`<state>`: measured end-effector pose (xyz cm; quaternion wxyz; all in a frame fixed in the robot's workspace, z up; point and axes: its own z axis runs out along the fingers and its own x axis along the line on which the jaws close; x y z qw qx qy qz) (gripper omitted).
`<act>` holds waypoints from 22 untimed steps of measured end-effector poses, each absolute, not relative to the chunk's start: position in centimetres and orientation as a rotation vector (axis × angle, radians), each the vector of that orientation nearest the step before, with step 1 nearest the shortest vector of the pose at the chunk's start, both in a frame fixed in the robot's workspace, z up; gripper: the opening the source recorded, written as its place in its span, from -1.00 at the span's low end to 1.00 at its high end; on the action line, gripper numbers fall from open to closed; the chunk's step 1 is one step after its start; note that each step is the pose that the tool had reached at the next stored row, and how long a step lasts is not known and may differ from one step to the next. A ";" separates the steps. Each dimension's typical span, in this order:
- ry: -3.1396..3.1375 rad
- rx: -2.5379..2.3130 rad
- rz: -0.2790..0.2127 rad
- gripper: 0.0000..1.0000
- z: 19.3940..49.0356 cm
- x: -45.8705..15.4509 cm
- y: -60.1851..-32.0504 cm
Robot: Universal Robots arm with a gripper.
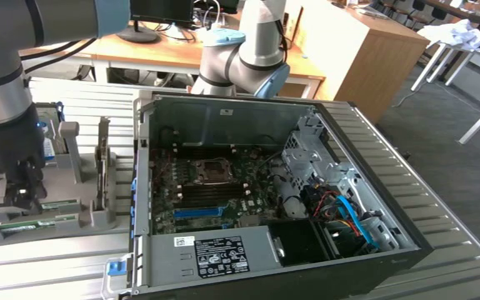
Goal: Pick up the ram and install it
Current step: 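Pick up the ram and move it above insertion slot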
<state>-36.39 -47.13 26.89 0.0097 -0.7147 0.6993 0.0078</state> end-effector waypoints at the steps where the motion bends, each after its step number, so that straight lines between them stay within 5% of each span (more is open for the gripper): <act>1: 2.183 -2.232 0.024 -0.29 26.9 -36.4 -47.2; 22: 2.183 -2.232 0.024 -0.29 26.0 -36.7 -47.4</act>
